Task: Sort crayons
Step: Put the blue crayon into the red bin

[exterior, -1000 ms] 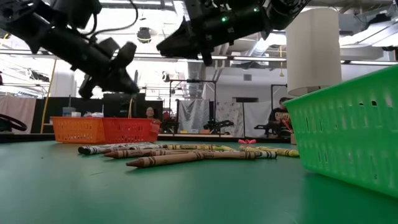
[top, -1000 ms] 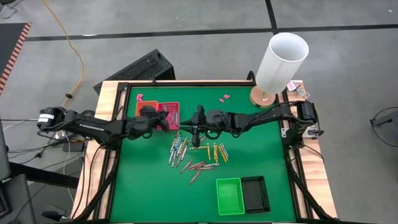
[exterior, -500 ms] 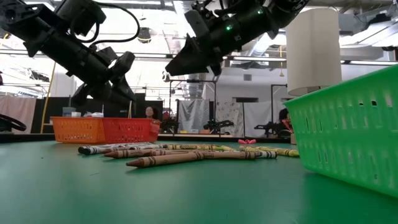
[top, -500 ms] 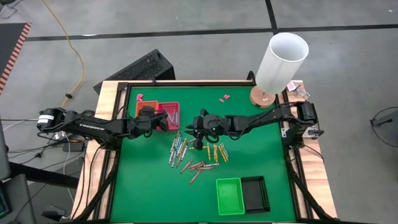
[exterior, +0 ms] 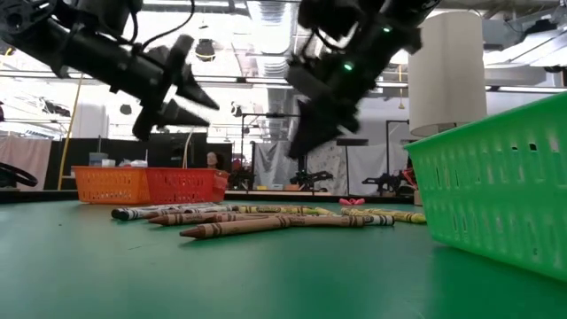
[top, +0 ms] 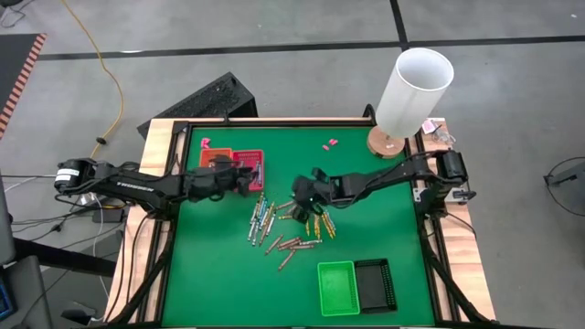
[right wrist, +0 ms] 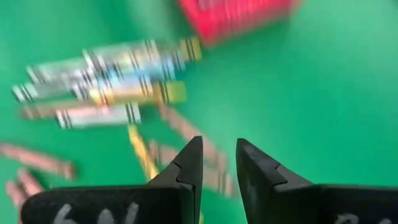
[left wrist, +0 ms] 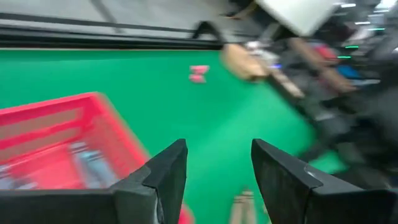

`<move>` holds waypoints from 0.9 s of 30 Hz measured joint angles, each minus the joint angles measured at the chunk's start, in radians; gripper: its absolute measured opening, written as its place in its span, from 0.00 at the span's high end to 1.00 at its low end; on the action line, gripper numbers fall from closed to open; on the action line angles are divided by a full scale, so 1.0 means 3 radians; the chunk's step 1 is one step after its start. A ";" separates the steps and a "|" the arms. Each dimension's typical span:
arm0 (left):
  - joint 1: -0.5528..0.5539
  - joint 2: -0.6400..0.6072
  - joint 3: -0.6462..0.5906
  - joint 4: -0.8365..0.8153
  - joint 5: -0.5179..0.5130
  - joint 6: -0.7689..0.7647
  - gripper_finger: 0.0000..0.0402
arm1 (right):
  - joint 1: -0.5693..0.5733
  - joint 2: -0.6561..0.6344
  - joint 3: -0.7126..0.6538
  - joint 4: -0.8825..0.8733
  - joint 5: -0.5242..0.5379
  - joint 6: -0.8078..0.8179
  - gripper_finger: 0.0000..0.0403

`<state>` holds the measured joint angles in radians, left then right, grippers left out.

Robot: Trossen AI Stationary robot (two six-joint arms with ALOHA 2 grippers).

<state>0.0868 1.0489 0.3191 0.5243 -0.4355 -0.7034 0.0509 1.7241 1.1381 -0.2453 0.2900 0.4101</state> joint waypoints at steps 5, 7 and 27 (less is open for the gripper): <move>-0.0019 0.0000 0.0000 0.0257 0.0168 0.0009 0.58 | 0.0133 0.0000 -0.0001 -0.0826 -0.0026 0.0598 0.77; -0.0035 0.0000 0.0000 0.0252 0.0165 0.0011 0.58 | 0.0187 0.0000 -0.0001 -0.1019 -0.0039 0.0782 0.77; -0.0208 0.0001 0.0000 0.0151 0.0159 0.0012 0.58 | 0.0296 0.0000 -0.0004 -0.1850 -0.0186 0.1412 0.77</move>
<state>0.0244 1.0492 0.3191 0.5696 -0.3878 -0.6998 0.1397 1.7241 1.1370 -0.8004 0.2344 0.8337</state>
